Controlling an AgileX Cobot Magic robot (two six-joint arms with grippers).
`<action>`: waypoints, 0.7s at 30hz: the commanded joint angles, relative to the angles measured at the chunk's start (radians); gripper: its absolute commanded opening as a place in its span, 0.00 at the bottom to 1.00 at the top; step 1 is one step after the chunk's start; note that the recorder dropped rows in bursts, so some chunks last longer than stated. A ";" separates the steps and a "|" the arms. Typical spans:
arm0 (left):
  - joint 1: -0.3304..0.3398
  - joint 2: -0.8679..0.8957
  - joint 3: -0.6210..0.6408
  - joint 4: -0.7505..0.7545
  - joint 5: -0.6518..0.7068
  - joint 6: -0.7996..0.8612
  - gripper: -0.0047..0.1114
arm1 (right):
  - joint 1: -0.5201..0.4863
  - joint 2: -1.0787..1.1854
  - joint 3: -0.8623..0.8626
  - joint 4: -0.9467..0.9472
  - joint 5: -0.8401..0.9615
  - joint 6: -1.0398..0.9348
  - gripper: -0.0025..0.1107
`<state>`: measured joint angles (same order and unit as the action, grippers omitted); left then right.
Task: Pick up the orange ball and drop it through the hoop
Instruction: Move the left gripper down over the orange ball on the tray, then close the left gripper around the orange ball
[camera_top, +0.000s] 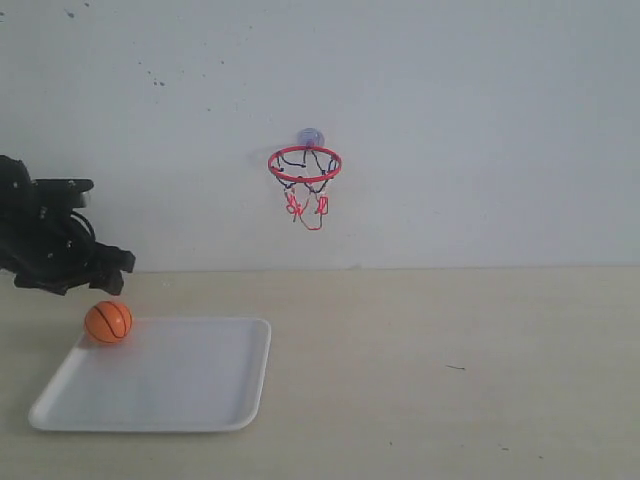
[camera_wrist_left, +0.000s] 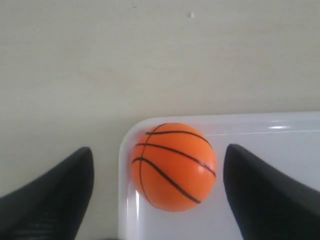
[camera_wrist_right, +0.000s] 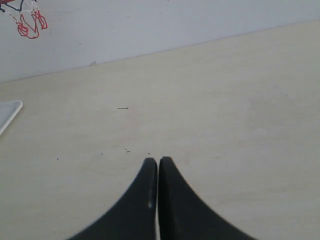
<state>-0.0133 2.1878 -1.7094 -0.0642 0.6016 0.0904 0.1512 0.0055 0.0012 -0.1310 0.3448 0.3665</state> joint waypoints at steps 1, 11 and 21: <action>-0.008 0.043 -0.009 -0.017 0.029 0.010 0.64 | -0.003 -0.005 -0.001 -0.008 -0.010 -0.008 0.02; -0.037 0.097 -0.009 -0.056 -0.007 0.089 0.64 | -0.003 -0.005 -0.001 -0.008 -0.010 -0.008 0.02; -0.040 0.114 -0.011 -0.047 -0.020 0.089 0.46 | -0.003 -0.005 -0.001 -0.008 -0.010 -0.008 0.02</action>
<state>-0.0482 2.3039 -1.7135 -0.1118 0.5959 0.1706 0.1512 0.0055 0.0012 -0.1310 0.3448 0.3665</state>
